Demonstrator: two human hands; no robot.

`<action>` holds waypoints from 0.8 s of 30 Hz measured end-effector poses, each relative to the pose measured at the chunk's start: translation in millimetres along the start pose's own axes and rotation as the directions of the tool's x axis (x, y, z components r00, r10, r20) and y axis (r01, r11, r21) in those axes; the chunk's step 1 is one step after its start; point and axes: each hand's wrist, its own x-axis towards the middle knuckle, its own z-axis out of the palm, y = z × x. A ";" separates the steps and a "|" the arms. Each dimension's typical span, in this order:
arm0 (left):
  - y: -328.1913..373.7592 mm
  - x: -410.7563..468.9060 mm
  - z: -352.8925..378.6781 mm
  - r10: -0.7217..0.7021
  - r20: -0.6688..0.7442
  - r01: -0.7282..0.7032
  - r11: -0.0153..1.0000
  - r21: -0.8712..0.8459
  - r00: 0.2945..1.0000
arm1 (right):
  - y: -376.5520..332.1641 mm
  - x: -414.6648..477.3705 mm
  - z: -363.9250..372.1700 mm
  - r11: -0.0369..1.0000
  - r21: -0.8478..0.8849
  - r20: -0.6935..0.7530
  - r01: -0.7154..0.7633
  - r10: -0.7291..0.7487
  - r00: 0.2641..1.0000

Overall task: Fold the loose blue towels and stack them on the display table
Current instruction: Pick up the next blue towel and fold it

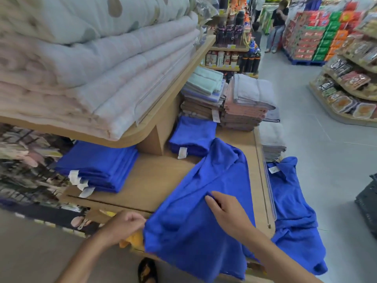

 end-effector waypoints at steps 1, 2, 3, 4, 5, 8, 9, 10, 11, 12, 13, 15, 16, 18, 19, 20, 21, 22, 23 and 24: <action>-6.3 0.9 -0.9 -0.024 -0.007 0.025 0.993 0.117 1.000 | 5.8 2.6 9.5 0.997 -0.080 0.021 -0.008 0.010 1.000; -8.4 1.3 -2.7 -0.033 -0.061 0.045 0.977 0.210 0.998 | 11.4 4.4 16.8 0.992 -0.127 0.029 -0.024 0.028 0.999; -6.9 3.3 -4.1 -0.019 -0.140 0.054 0.966 0.252 0.990 | 16.6 6.1 21.9 0.989 -0.143 0.021 -0.042 0.046 0.999; -0.8 7.2 -4.7 0.010 -0.211 0.047 0.963 0.266 0.977 | 20.8 7.7 24.5 0.989 -0.140 0.006 -0.055 0.056 0.998; 9.4 13.3 -4.1 0.048 -0.263 0.024 0.965 0.262 0.964 | 24.5 8.8 25.4 0.990 -0.129 -0.004 -0.063 0.063 0.998; 48.3 47.3 3.4 0.150 -0.344 -0.060 0.964 0.259 0.927 | 31.3 8.5 25.0 0.992 -0.108 -0.006 -0.059 0.059 0.998; 63.1 62.2 8.3 0.182 -0.362 -0.085 0.960 0.267 0.914 | 32.9 7.4 25.2 0.993 -0.108 -0.010 -0.050 0.049 0.999; 79.5 76.6 14.6 0.214 -0.370 -0.113 0.955 0.274 0.904 | 33.7 6.4 25.4 0.993 -0.110 -0.014 -0.041 0.040 0.999; 95.7 90.8 21.9 0.246 -0.363 -0.144 0.948 0.285 0.899 | 33.8 5.5 26.1 0.993 -0.113 -0.020 -0.033 0.031 0.999; 110.7 104.0 29.6 0.271 -0.346 -0.167 0.939 0.301 0.898 | 33.4 4.9 26.7 0.993 -0.116 -0.029 -0.026 0.022 0.999; 124.1 117.4 36.7 0.288 -0.319 -0.183 0.929 0.321 0.903 | 32.7 4.7 27.4 0.992 -0.121 -0.039 -0.020 0.015 0.999; 142.6 142.9 46.5 0.298 -0.249 -0.204 0.917 0.342 0.922 | 31.2 4.5 28.2 0.991 -0.133 -0.059 -0.011 0.003 0.998; 147.4 154.1 49.4 0.289 -0.222 -0.207 0.921 0.329 0.931 | 31.2 4.0 28.3 0.990 -0.140 -0.067 -0.006 -0.003 0.998; 150.6 170.8 52.5 0.268 -0.192 -0.218 0.944 0.248 0.944 | 31.5 2.8 27.8 0.989 -0.147 -0.079 0.003 -0.015 0.997; 151.5 176.1 53.3 0.264 -0.183 -0.226 0.953 0.204 0.947 | 31.7 2.3 27.5 0.989 -0.148 -0.083 0.004 -0.017 0.996; 152.3 178.5 53.8 0.266 -0.175 -0.239 0.957 0.163 0.948 | 31.9 1.9 27.1 0.989 -0.150 -0.085 0.004 -0.017 0.996; 155.1 176.9 53.8 0.289 -0.179 -0.269 0.955 0.128 0.940 | 32.0 1.6 26.9 0.988 -0.151 -0.086 0.005 -0.018 0.996; 158.1 172.0 52.5 0.338 -0.207 -0.325 0.941 0.096 0.918 | 32.1 1.2 26.7 0.988 -0.152 -0.085 0.006 -0.019 0.996; 160.8 164.4 50.0 0.404 -0.263 -0.402 0.913 0.065 0.876 | 32.6 0.9 26.7 0.988 -0.151 -0.083 0.010 -0.022 0.996; 161.4 153.6 46.7 0.472 -0.335 -0.487 0.872 0.045 0.815 | 33.3 0.3 26.5 0.989 -0.150 -0.079 0.014 -0.027 0.996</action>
